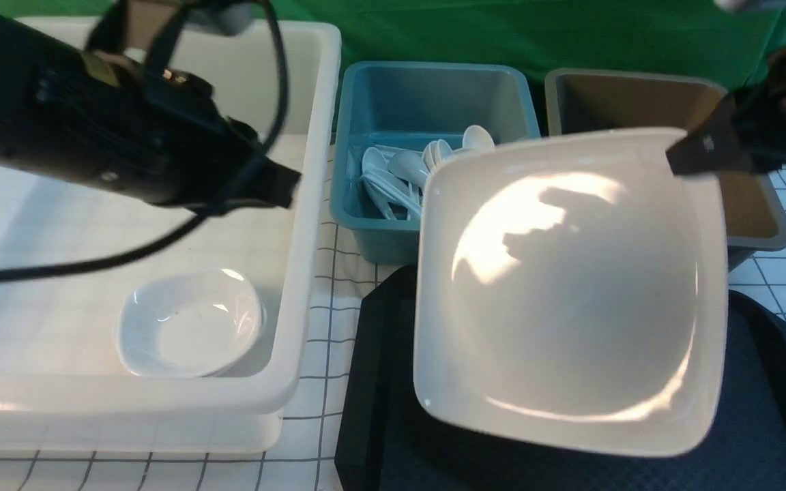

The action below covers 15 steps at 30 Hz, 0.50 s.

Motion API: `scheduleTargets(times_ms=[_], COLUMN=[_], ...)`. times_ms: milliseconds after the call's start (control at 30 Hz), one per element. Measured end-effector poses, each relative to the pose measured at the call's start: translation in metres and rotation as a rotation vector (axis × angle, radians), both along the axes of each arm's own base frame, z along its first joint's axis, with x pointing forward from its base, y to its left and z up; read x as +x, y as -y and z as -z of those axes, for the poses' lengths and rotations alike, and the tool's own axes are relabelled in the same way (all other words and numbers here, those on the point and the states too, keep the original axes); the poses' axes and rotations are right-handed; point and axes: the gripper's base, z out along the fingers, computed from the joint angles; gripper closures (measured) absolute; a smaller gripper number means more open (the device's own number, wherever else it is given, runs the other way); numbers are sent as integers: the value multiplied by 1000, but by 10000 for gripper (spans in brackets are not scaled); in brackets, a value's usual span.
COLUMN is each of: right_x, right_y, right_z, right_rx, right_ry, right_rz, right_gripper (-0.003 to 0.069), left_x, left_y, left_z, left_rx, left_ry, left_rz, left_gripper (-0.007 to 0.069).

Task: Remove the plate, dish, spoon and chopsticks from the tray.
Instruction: Use the right arm to put the plate into the large storage box on the left

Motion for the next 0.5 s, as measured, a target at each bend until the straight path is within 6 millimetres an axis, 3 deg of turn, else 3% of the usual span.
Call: scheduleTargets(times_ms=[133,233,267,367,433,467,500], right_x=[0,6,7,26,38,38,49], right_y=[-18,-45,-46,-82,-105,-107,-125], right_z=[-40,-68,-69,-86,-88,-88,-86], right_rx=[51,103,107,169,212,214,244], right_ry=[131,249,256,337,359,361,376], right_rz=[-48,-100,-103,-146,-165,-168,-177], right_gripper=[620,620,620,620,620,620,620], left_x=[-4,-15,-16,-33,-41,-42,-46], left_y=[-38,-70,-70,-99,-108,-110,-114], left_z=[-15,-24,-24,-30,-33,-34,-36], left_rx=[-1,5,6,15,7,4,-11], left_ry=[35,31,29,-5,-8,-5,-1], left_rz=[-129,-244,-242,-357,-401,-410,-431], left_gripper=[627,627,627,627,627,627,627])
